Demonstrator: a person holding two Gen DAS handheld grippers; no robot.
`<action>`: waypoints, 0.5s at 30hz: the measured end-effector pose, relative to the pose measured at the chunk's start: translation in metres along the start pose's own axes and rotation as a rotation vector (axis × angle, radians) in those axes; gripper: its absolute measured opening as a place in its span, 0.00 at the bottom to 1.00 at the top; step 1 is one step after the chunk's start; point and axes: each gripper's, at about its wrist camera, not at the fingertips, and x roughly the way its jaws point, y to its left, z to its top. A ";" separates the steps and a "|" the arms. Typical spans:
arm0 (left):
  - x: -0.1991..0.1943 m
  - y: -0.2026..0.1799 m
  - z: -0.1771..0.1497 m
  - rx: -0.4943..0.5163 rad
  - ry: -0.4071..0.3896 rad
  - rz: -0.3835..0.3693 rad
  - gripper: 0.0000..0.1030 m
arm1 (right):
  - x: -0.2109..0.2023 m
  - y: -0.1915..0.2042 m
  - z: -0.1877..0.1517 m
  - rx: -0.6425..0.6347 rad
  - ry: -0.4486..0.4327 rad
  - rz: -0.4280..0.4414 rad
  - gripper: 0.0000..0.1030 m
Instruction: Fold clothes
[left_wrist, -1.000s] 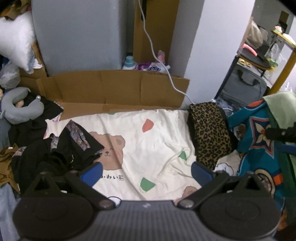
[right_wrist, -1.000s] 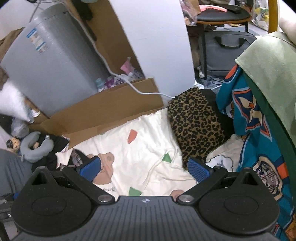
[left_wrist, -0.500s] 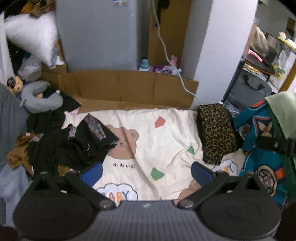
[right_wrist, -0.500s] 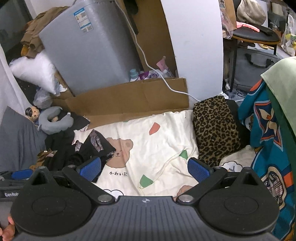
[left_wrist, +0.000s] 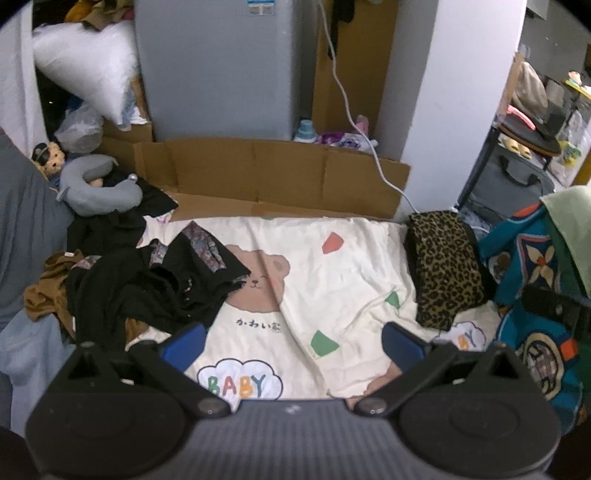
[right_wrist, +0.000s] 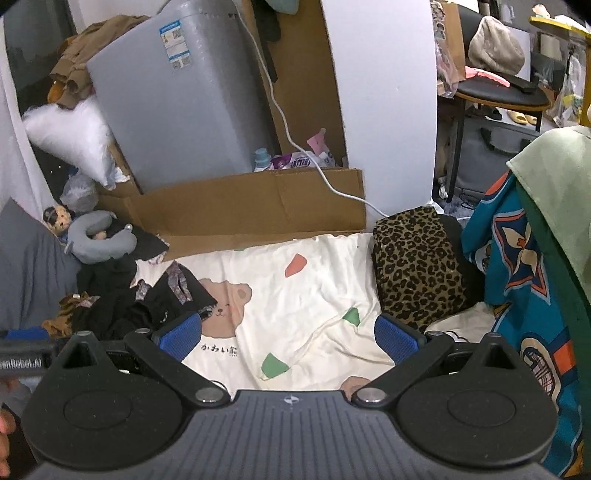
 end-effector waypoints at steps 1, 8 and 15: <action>0.001 0.000 -0.001 0.000 -0.006 0.013 1.00 | 0.001 0.001 -0.003 -0.005 0.000 0.003 1.00; 0.003 -0.001 -0.012 -0.038 -0.050 0.042 1.00 | 0.005 0.004 -0.022 -0.049 -0.005 0.030 1.00; 0.008 0.003 -0.028 -0.074 -0.054 0.043 1.00 | 0.005 0.007 -0.045 -0.079 0.010 0.041 1.00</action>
